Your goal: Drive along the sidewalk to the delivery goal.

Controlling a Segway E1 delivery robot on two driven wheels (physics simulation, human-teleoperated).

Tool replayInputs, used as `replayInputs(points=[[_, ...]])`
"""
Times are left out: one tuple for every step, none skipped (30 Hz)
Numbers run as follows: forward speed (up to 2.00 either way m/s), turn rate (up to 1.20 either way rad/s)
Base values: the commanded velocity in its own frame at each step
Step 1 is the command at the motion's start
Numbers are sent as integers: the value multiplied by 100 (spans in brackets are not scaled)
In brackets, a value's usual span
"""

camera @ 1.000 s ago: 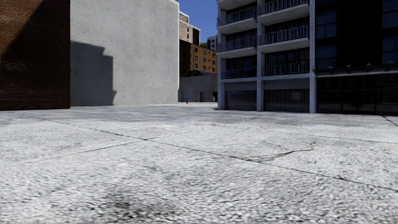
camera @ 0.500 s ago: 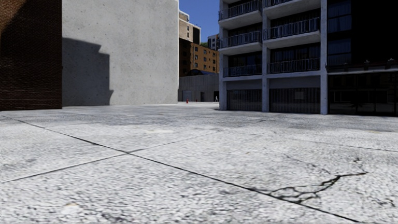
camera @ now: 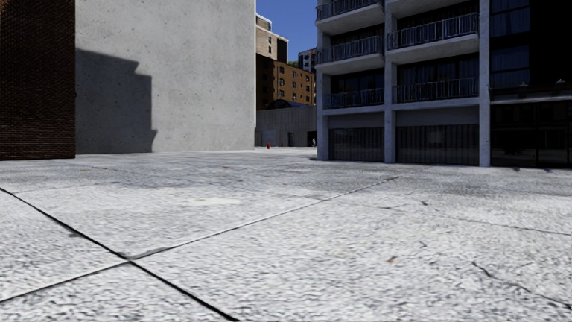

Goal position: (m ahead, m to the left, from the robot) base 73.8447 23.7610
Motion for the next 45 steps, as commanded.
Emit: replayInputs(points=[[200, 0], [200, 0], [200, 0], [200, 0], [200, 0], [200, 0], [200, 0], [200, 0], [200, 0], [200, 0], [200, 0], [200, 0], [200, 0], [200, 0], [200, 0], [200, 0], [200, 0], [200, 0], [200, 0], [200, 0], [200, 0], [200, 0], [200, 0], [200, 0], [200, 0], [200, 0], [200, 0], [200, 0], [200, 0], [200, 0], [200, 0], [200, 0], [200, 0], [200, 0], [200, 0], [200, 0], [200, 0], [200, 0], [200, 0], [200, 0], [200, 0], [200, 0], [200, 0], [200, 0], [200, 0]])
